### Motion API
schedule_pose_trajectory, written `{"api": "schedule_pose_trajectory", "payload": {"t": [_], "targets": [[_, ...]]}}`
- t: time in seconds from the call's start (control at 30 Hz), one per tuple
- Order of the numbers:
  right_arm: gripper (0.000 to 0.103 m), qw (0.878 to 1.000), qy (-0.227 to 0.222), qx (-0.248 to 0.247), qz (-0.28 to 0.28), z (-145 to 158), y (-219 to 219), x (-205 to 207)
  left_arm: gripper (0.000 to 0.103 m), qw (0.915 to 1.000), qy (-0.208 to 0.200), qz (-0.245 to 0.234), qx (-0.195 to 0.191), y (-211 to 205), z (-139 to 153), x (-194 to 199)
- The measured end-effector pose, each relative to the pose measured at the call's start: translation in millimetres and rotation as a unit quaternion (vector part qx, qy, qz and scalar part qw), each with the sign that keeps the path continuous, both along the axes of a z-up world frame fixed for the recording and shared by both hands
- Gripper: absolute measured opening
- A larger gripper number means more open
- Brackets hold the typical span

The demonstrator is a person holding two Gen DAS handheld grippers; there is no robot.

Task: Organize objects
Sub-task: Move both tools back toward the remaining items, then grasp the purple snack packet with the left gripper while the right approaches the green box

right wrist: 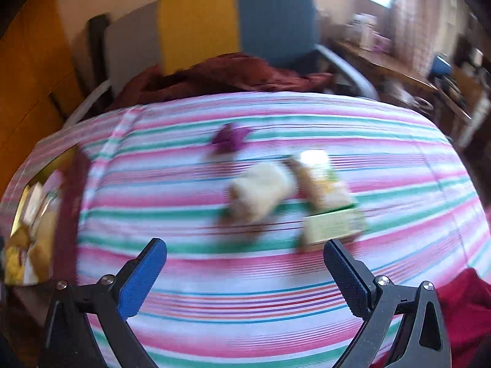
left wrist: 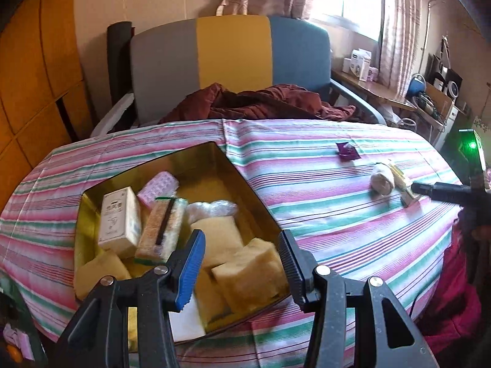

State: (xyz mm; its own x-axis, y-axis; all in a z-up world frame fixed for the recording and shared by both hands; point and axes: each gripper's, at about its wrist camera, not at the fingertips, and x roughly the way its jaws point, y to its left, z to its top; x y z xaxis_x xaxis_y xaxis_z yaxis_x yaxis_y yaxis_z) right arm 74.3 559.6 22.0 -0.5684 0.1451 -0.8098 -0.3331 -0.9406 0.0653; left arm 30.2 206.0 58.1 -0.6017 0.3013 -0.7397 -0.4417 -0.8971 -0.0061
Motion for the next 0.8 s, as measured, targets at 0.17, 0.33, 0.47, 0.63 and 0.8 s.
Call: {"api": "schedule_pose_trajectory", "payload": {"t": [0.17,0.33,0.47,0.63,0.8], "targets": [[0.103,0.996,0.013,-0.015,-0.091,-1.4,63.7,19.3,0.05,0.9996,-0.013,-0.025,0.003,23.0,0.0,-3.4],[0.103,0.982,0.019,-0.051,-0.182,-14.0,109.4,41.6,0.05,0.9984,-0.033,-0.047,-0.001,51.4,-5.8,-8.3],[0.103,0.971,0.019,-0.088,-0.222,-21.5,131.1,51.5,0.05,0.9963,-0.056,-0.065,0.004,75.2,-12.1,-16.3],[0.103,0.965,0.007,-0.133,-0.228,-32.2,138.5,53.7,0.05,0.9938,-0.077,-0.08,0.006,105.6,-16.6,-29.8],[0.103,0.969,-0.002,-0.13,-0.208,-33.9,129.1,48.3,0.05,0.9919,-0.08,-0.098,0.009,135.5,-14.4,-39.9]]}}
